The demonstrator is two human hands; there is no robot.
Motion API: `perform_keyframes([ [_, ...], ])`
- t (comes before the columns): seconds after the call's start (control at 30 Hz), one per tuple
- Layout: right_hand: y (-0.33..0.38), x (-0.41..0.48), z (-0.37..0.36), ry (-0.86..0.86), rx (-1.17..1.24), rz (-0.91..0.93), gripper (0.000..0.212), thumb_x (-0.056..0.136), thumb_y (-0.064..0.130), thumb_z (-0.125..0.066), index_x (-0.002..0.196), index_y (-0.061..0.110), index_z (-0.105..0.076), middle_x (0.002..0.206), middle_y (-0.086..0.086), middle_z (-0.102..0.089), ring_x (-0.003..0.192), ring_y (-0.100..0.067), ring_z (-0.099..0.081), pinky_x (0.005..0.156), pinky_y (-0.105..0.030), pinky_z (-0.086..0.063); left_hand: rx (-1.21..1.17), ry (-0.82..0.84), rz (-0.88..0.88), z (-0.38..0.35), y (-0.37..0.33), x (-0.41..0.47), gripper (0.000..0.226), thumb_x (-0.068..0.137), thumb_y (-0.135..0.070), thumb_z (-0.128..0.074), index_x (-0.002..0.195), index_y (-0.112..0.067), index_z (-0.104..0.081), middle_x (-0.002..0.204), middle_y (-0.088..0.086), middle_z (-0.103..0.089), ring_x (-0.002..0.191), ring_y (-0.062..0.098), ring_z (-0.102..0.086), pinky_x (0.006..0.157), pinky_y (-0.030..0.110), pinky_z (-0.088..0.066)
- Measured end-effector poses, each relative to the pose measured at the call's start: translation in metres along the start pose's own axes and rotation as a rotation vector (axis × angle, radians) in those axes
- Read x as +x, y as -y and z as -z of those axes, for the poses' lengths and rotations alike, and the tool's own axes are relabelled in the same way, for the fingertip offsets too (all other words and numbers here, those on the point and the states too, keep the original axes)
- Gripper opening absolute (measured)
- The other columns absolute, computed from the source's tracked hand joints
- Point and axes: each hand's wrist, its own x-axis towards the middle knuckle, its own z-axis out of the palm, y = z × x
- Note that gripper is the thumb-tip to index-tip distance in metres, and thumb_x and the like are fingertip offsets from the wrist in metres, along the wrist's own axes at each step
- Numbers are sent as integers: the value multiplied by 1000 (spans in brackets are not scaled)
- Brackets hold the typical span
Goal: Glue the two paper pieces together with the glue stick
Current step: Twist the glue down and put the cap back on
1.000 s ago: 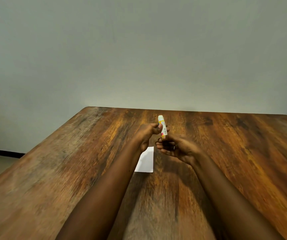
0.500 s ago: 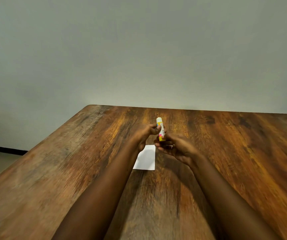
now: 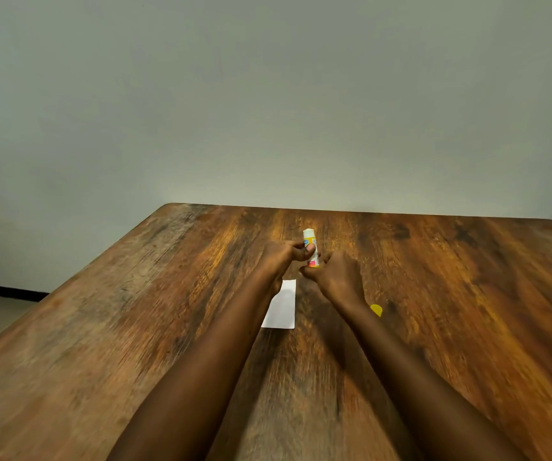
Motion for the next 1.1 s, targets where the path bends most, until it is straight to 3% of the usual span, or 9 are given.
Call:
perform_keyframes([
  [0.13,-10,4,13,302,459,-25,26,84,23,-68,98,1,-67,83,-10,-66,77,-22,-64,70,-30,-52,-4,30,48,5,-1,3,35,87,-14,-64,120,1,-63,123,16,-65,129,25,-49,114,40,-30],
  [0.27,-14,6,28,538,784,-203,16,88,8,-61,98,-3,-65,81,-14,-69,69,-19,-69,64,-25,-58,30,78,75,7,-1,2,33,94,-16,-54,121,2,-60,122,14,-65,128,21,-48,118,43,-9],
  [0.4,-13,5,23,374,580,-150,25,78,9,-72,96,-8,-66,75,-12,-68,61,-17,-67,53,-22,-55,37,14,48,5,2,2,37,88,-11,-62,122,3,-61,128,17,-61,131,23,-47,100,31,-23],
  [0.53,-12,6,3,55,102,-33,30,74,26,-76,90,2,-67,80,-12,-68,74,-26,-68,68,-37,-55,13,-10,27,0,2,-1,41,82,-6,-68,121,4,-61,124,16,-63,114,19,-56,94,26,-31],
  [0.67,-14,4,7,321,478,-64,18,85,20,-65,90,3,-67,84,-16,-67,77,-26,-64,76,-43,-55,-1,-3,61,4,1,3,38,83,-12,-68,119,2,-63,124,16,-64,121,25,-55,103,29,-40],
  [0.77,-16,3,18,516,767,-202,11,88,10,-60,86,2,-67,83,-16,-68,74,-22,-65,72,-31,-55,-13,44,73,6,1,1,36,90,-10,-60,122,5,-59,120,17,-64,104,19,-61,69,12,-50],
  [0.9,-17,3,15,334,577,-149,12,77,10,-74,83,1,-68,77,-12,-68,68,-21,-66,65,-29,-56,14,-4,48,3,4,2,39,84,-10,-67,120,4,-63,122,16,-65,122,24,-55,93,26,-36],
  [1.0,-16,5,4,114,332,-91,25,73,17,-78,89,3,-65,83,-11,-67,77,-26,-67,76,-41,-57,9,-4,30,-2,3,-1,39,81,-6,-69,118,5,-63,116,13,-66,106,19,-57,78,22,-45],
  [1.1,-17,4,5,202,479,-76,24,75,18,-76,91,6,-63,84,-13,-64,75,-24,-62,71,-36,-54,-24,8,46,-2,2,1,40,81,-7,-70,119,6,-62,115,14,-66,104,23,-61,82,31,-54],
])
